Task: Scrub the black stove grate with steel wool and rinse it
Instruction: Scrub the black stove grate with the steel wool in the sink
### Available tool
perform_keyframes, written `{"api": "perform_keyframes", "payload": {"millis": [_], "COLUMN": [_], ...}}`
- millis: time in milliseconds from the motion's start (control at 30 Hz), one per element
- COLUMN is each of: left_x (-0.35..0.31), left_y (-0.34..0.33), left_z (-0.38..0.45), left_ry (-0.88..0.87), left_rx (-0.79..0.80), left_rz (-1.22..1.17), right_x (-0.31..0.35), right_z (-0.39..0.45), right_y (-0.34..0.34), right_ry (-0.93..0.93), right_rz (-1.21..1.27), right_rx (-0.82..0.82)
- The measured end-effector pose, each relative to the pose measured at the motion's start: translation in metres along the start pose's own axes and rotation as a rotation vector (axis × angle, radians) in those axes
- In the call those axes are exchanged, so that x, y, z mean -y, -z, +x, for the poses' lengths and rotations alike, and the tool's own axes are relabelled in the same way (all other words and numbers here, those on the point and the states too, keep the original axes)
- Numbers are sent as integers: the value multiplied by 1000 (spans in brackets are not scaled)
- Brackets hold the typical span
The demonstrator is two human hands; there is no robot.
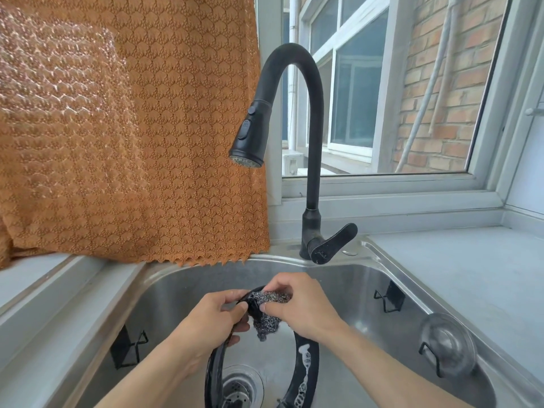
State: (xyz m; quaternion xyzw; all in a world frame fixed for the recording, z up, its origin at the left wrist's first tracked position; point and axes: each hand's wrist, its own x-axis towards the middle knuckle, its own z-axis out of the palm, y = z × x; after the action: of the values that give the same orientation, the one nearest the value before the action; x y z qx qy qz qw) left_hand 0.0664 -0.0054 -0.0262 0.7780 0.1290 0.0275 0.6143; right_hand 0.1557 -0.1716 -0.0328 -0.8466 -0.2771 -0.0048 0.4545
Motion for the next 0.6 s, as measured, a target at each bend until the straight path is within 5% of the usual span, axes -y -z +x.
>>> {"api": "perform_keyframes", "payload": {"millis": [267, 600], "left_x": [-2, -3], "left_y": [0, -2], "left_z": [-1, -1], "left_ry": [-16, 2], "left_rx": [20, 7], "left_rz": [-11, -42], "right_x": [0, -29], "right_z": [-1, 12], "right_y": [-4, 11], "right_ry": [54, -436], "right_rz": [-195, -140], "right_rx": [-125, -18]}}
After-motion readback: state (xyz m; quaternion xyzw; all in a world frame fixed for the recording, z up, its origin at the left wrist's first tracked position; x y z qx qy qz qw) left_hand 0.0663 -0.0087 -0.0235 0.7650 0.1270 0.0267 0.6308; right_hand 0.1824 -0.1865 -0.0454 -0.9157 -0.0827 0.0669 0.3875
